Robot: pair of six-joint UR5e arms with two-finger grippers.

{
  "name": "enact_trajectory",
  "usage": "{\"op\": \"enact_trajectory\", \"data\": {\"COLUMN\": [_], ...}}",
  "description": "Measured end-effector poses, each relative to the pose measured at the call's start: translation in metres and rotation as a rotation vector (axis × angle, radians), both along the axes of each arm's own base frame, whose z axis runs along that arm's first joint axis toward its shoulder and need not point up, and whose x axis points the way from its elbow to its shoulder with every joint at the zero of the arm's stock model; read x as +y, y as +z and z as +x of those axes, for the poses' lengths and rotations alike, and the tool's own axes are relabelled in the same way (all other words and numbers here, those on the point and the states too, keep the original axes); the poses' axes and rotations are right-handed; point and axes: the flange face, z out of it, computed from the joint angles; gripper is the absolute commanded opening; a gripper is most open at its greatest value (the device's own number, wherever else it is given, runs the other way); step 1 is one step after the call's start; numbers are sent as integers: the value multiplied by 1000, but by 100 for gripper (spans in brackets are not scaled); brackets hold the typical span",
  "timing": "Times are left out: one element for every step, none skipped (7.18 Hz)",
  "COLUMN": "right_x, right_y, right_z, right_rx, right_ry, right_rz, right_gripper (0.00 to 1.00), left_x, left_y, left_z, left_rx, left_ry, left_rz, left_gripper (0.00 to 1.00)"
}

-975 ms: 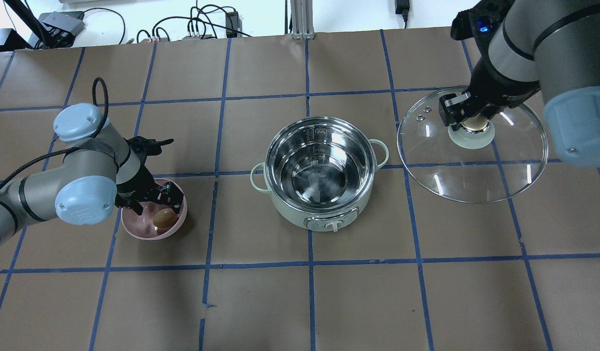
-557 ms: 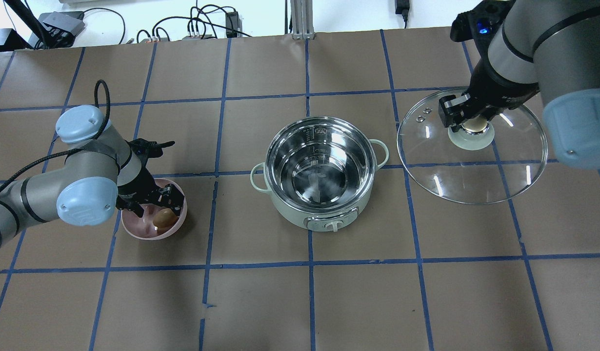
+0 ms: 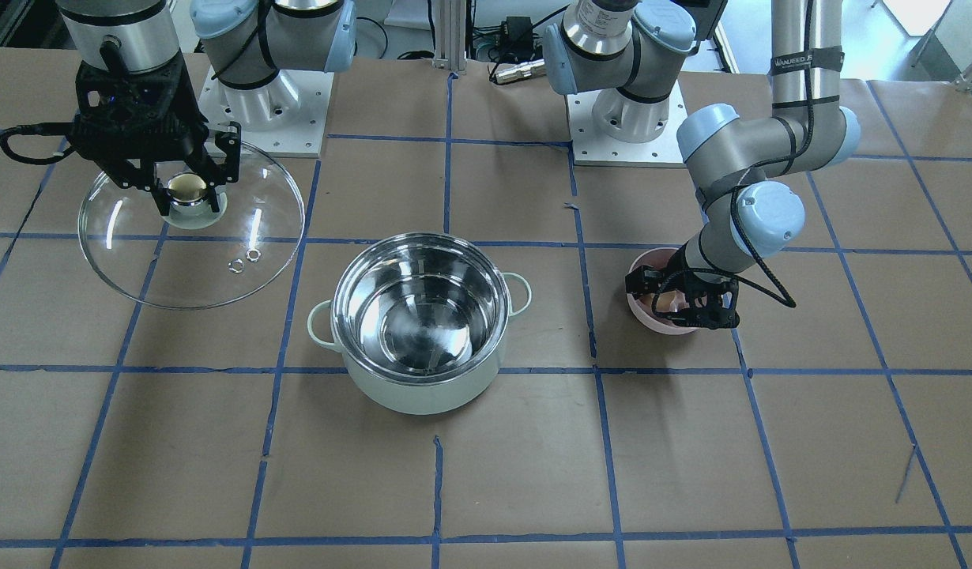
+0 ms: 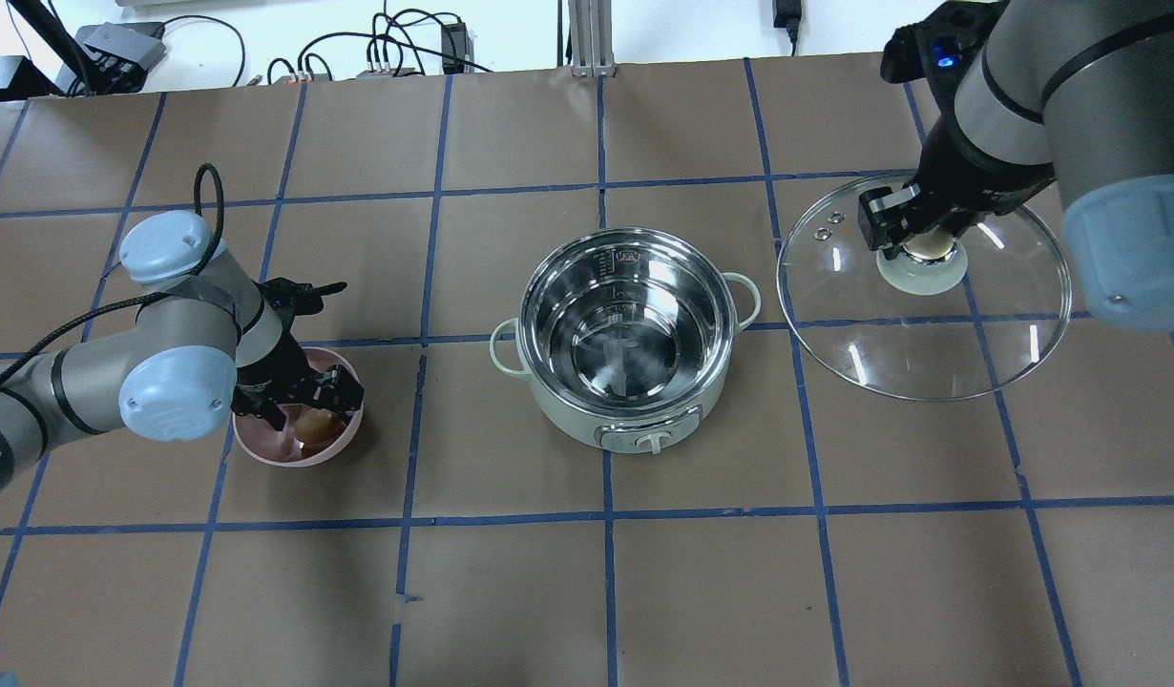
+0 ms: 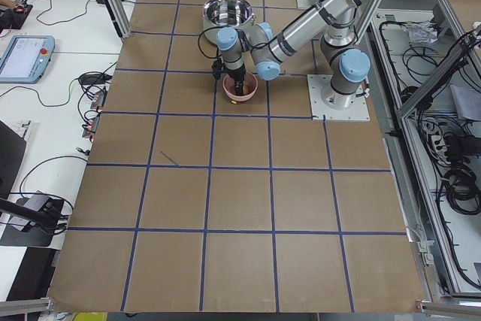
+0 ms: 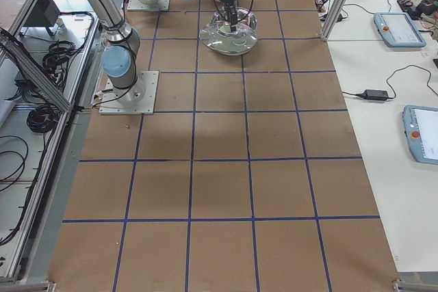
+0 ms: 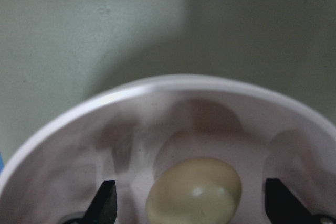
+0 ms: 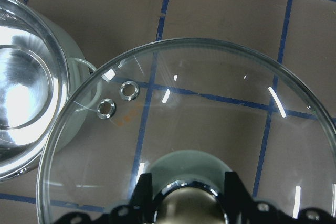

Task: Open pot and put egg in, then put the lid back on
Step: 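Lower the left gripper into the pink bowl and close on the egg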

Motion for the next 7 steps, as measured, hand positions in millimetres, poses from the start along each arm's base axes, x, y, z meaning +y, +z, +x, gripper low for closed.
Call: {"op": "enact_trajectory", "data": {"right_x": [0, 0, 0, 0, 0, 0, -1], "right_y": [0, 0, 0, 0, 0, 0, 0], "right_z": [0, 0, 0, 0, 0, 0, -1], "right_rx": [0, 0, -1, 0, 0, 0, 0], "right_ry": [0, 0, 0, 0, 0, -1, 0], "right_rz": [0, -1, -2, -3, -3, -3, -3], "right_gripper": [27, 27, 27, 27, 27, 27, 27], "left_x": [0, -1, -1, -1, -1, -1, -2], "left_y": [0, 1, 2, 3, 4, 5, 5], "left_z": [0, 0, 0, 0, 0, 0, 0], "left_rx": [0, -1, -1, -2, -2, -2, -3], "left_ry": [0, 0, 0, 0, 0, -2, -4], "left_rz": [-1, -2, -5, -7, -9, -11, -12], "left_gripper": [93, 87, 87, 83, 68, 43, 27]}}
